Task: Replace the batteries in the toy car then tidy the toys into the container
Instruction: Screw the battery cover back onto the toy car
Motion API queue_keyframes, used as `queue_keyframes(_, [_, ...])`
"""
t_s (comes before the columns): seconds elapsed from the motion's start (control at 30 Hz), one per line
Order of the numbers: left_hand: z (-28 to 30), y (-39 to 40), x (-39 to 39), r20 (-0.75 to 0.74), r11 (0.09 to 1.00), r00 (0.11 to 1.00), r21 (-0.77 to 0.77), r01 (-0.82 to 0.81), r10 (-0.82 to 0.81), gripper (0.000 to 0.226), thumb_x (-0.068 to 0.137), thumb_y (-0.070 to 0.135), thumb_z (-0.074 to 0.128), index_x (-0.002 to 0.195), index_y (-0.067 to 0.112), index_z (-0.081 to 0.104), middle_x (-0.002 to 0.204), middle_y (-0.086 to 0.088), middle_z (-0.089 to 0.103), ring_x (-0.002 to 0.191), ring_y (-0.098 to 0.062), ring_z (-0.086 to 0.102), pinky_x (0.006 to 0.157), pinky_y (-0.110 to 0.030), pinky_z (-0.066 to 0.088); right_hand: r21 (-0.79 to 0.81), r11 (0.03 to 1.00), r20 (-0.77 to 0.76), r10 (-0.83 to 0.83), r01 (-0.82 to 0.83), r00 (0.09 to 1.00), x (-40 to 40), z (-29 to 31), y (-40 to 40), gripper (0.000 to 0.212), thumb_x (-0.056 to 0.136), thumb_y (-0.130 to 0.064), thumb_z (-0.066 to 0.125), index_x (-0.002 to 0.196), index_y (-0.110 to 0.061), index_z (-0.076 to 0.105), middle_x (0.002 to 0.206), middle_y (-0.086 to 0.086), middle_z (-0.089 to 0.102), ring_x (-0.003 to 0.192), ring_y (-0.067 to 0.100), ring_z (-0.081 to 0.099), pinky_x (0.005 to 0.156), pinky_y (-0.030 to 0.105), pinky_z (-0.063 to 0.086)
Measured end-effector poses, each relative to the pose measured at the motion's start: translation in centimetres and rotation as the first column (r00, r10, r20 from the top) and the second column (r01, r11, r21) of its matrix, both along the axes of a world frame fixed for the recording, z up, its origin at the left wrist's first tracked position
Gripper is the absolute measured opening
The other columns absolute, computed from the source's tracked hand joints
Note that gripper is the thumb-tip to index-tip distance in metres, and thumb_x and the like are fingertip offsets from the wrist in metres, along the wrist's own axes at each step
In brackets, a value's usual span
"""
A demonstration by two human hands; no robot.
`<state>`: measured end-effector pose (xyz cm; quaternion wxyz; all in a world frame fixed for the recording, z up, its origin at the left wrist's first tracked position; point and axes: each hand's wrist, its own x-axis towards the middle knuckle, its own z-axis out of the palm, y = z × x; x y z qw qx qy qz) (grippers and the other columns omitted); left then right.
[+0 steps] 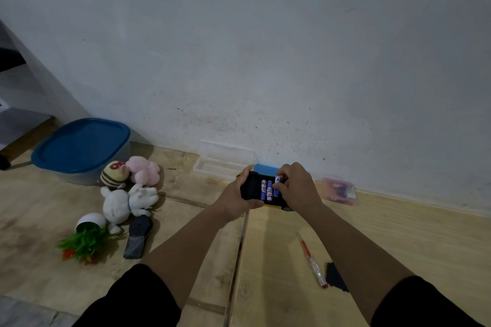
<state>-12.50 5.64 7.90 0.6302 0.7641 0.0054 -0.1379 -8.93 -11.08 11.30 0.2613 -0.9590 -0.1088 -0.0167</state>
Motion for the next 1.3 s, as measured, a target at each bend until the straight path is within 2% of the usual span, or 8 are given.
queue_keyframes(0.17, [0.2, 0.3, 0.4, -0.010, 0.996, 0.999, -0.069, -0.054, 0.053, 0.098, 0.078, 0.008, 0.075, 0.150, 0.030, 0.012, 0.140, 0.002, 0.045, 0.123, -0.017, 0.050, 0.099, -0.032, 0.048, -0.209, 0.974, 0.151, 0.119, -0.086, 0.981, -0.3, -0.4, -0.9, 0.057, 0.081, -0.048, 0.063, 0.127, -0.015, 0.055, 0.135, 0.007, 0.043, 0.124, 0.022, 0.038, 0.097, 0.036, 0.034])
queue_keyframes(0.33, [0.3, 1.2, 0.6, -0.027, 0.996, 0.999, -0.081, -0.032, 0.030, 0.098, 0.079, 0.009, 0.075, 0.151, 0.028, 0.011, 0.141, 0.002, 0.044, 0.126, -0.017, 0.047, 0.103, -0.034, 0.044, -0.367, 0.895, -0.064, 0.248, -0.254, 0.967, -0.2, -0.3, -1.8, 0.090, 0.074, -0.056, 0.067, 0.147, -0.025, 0.023, 0.155, 0.004, 0.018, 0.143, 0.022, 0.011, 0.116, 0.042, 0.013])
queue_keyframes(0.57, [-0.1, 1.2, 0.7, -0.046, 0.996, 0.998, -0.090, 0.031, -0.035, 0.095, 0.080, 0.005, 0.072, 0.151, 0.027, 0.011, 0.137, 0.006, 0.044, 0.121, -0.012, 0.049, 0.089, -0.019, 0.048, -0.202, 0.946, -0.096, 0.239, -0.254, 0.966, -0.6, -0.3, -2.1, 0.075, 0.078, -0.046, 0.068, 0.141, -0.019, 0.037, 0.136, 0.006, 0.032, 0.125, 0.019, 0.032, 0.107, 0.030, 0.030])
queue_keyframes(0.7, [0.2, 2.0, 0.6, -0.031, 0.984, 0.984, -0.033, 0.173, -0.174, 0.096, 0.080, 0.003, 0.071, 0.150, 0.027, 0.011, 0.142, 0.004, 0.039, 0.120, -0.011, 0.048, 0.078, -0.010, 0.050, 0.032, 0.980, -0.135, 0.199, -0.196, 0.971, -0.5, 0.3, -2.1, 0.050, 0.083, -0.045, 0.063, 0.127, -0.022, 0.056, 0.124, 0.004, 0.040, 0.115, 0.018, 0.049, 0.090, 0.022, 0.039])
queue_keyframes(0.83, [1.7, 2.4, 1.4, 0.005, 0.959, 0.959, -0.002, 0.284, -0.284, 0.090, 0.081, 0.001, 0.069, 0.147, 0.036, 0.019, 0.142, 0.005, 0.040, 0.124, -0.013, 0.047, 0.085, -0.015, 0.050, 0.238, 0.959, -0.327, 0.229, -0.154, 0.917, -0.3, 0.6, -1.9, 0.055, 0.091, -0.038, 0.055, 0.141, -0.034, 0.033, 0.142, 0.007, 0.043, 0.121, 0.022, 0.050, 0.096, 0.033, 0.047])
queue_keyframes(0.97, [2.1, 2.1, 1.9, 0.058, 0.995, 0.997, -0.087, 0.045, -0.040, 0.078, 0.089, 0.007, 0.062, 0.146, 0.041, 0.020, 0.136, -0.003, 0.047, 0.124, -0.016, 0.046, 0.093, -0.025, 0.048, 0.440, 0.896, -0.447, 0.267, -0.049, 0.854, -0.6, 0.8, -1.2, 0.065, 0.094, -0.030, 0.052, 0.144, -0.045, 0.013, 0.147, 0.002, 0.038, 0.115, 0.022, 0.055, 0.090, 0.031, 0.050])
queue_keyframes(1.07, [1.6, 1.0, 1.5, 0.029, 0.997, 1.000, -0.080, 0.002, 0.000, 0.072, 0.094, 0.022, 0.056, 0.143, 0.051, 0.013, 0.138, -0.007, 0.047, 0.125, -0.022, 0.048, 0.095, -0.039, 0.048, 0.552, 0.834, -0.465, 0.287, 0.020, 0.837, -1.0, 0.3, -0.5, 0.077, 0.092, -0.023, 0.056, 0.142, -0.052, 0.005, 0.140, -0.002, 0.042, 0.103, 0.019, 0.062, 0.074, 0.027, 0.055])
queue_keyframes(1.3, [1.1, -0.5, 0.9, 0.126, 0.996, 0.989, 0.027, 0.079, -0.082, 0.073, 0.094, 0.018, 0.055, 0.147, 0.040, 0.008, 0.145, 0.004, 0.039, 0.126, -0.014, 0.045, 0.100, -0.039, 0.047, 0.572, 0.820, -0.382, 0.270, -0.003, 0.884, -1.0, -0.3, 0.3, 0.073, 0.095, -0.018, 0.051, 0.143, -0.049, 0.005, 0.132, -0.014, 0.037, 0.113, 0.016, 0.051, 0.079, 0.017, 0.048])
